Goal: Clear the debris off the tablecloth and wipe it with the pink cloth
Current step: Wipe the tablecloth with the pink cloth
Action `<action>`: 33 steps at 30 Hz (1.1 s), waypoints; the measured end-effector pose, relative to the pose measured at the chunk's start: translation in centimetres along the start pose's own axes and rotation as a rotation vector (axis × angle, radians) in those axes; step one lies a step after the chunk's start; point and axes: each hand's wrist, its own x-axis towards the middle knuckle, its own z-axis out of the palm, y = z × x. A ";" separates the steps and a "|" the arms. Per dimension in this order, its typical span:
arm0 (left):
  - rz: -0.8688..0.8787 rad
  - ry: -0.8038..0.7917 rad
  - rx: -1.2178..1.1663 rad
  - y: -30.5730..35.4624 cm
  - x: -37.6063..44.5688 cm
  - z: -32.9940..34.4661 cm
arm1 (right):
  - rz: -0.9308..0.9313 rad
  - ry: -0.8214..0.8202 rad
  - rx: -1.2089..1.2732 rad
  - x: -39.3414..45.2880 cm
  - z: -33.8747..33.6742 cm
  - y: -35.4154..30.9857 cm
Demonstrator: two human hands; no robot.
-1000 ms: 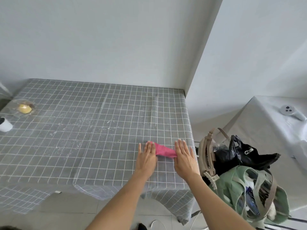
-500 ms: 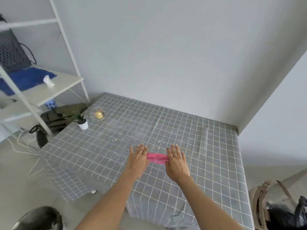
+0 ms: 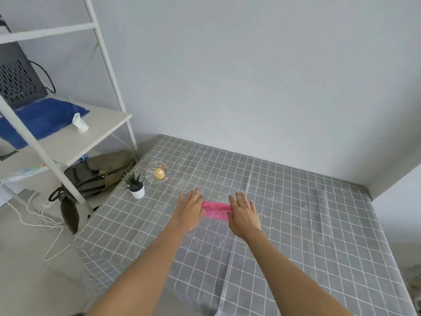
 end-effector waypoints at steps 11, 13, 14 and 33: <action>0.112 -0.145 0.034 -2.9 3.2 4.6 | 0.215 -0.074 0.030 1.7 5.2 -1.9; 0.129 -0.231 0.053 -3.5 1.5 6.5 | 0.226 -0.185 0.034 -0.1 7.6 -2.9; 0.138 -0.262 0.051 -3.8 0.7 7.3 | 0.232 -0.225 0.040 -0.9 8.6 -3.3; 0.051 -0.127 -0.194 -11.1 1.1 9.9 | 0.114 -0.058 0.151 2.5 9.8 -6.5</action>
